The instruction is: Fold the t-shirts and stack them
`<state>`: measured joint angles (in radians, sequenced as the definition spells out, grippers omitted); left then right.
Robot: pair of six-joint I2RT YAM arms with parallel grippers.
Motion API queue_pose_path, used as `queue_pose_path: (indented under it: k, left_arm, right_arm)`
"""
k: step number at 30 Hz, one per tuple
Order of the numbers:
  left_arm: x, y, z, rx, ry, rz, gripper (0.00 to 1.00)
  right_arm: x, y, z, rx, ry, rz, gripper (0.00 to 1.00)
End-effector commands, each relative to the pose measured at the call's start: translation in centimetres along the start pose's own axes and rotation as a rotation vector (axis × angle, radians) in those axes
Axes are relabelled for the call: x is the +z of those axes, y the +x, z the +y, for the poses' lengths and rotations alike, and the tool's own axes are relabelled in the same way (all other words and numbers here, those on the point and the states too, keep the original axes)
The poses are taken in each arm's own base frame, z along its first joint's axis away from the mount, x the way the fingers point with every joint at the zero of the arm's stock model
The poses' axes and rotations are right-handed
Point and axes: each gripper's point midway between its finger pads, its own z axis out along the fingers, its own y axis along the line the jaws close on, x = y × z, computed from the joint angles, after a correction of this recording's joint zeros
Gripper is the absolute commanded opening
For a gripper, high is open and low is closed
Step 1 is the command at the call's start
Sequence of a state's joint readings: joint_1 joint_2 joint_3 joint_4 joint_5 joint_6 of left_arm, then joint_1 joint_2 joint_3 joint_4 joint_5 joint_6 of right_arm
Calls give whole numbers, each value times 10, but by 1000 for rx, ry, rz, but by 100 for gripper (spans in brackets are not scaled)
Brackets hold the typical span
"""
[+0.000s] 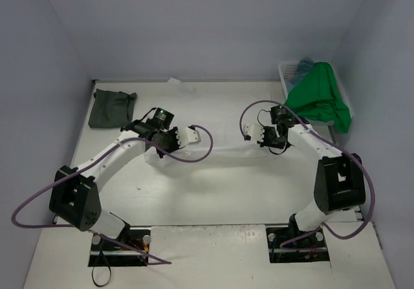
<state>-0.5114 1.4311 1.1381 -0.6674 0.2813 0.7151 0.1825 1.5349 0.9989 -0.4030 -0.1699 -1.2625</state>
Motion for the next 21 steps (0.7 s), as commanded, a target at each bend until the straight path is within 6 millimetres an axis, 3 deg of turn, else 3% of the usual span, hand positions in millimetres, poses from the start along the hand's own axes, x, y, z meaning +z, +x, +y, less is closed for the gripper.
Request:
queue_pose_path:
  k: [1,11,21]
  left_arm:
    - [-7,-16,19,33,3,-47,0]
    - [17,-21,71,13,-20,-34,0]
    - [38,-23,93,14,-24,-24,0]
  right_arm:
    - [4,-5,-15,-6,-6,-13,0]
    - [14,-2,-47,-16,18,9,0]
    - [25,-6,-86,-3,100,18,0]
